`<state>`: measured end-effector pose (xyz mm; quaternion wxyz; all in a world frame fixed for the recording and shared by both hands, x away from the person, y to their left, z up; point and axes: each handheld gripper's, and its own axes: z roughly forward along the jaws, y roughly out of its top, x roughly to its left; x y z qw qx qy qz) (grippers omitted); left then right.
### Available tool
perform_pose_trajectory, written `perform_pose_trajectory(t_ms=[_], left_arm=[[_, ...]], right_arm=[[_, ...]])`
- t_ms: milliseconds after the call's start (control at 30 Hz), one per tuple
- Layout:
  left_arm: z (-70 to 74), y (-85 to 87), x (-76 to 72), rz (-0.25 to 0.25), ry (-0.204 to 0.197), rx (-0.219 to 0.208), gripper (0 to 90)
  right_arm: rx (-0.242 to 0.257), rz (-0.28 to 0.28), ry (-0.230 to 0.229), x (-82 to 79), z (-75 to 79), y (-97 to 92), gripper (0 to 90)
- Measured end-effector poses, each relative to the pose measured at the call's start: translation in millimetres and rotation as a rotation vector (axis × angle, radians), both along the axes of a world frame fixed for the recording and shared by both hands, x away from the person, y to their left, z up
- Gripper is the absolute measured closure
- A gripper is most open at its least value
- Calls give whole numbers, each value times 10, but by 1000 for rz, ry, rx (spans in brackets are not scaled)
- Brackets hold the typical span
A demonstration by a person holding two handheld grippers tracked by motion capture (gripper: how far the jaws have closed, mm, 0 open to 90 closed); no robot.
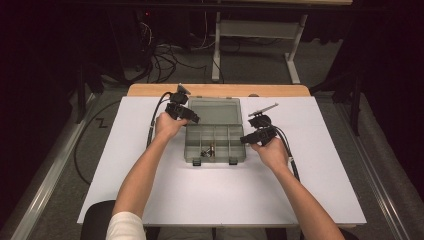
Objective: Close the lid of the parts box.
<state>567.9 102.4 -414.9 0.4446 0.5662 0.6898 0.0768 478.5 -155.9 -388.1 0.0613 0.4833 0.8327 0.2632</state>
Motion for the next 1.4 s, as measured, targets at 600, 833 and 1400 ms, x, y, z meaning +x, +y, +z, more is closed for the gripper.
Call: perform_pose_trajectory(t_ms=[600, 833, 1400], left_arm=[[117, 29, -63, -3, -51, -8, 498], [183, 50, -109, -8, -79, -16, 519], [316, 103, -296, -33, -149, -22, 596]], right_arm=[[-6, -1, -9, -14, -2, 7, 747], [-8, 0, -7, -11, 2, 9, 747], [-10, -4, -5, -12, 4, 14, 747]])
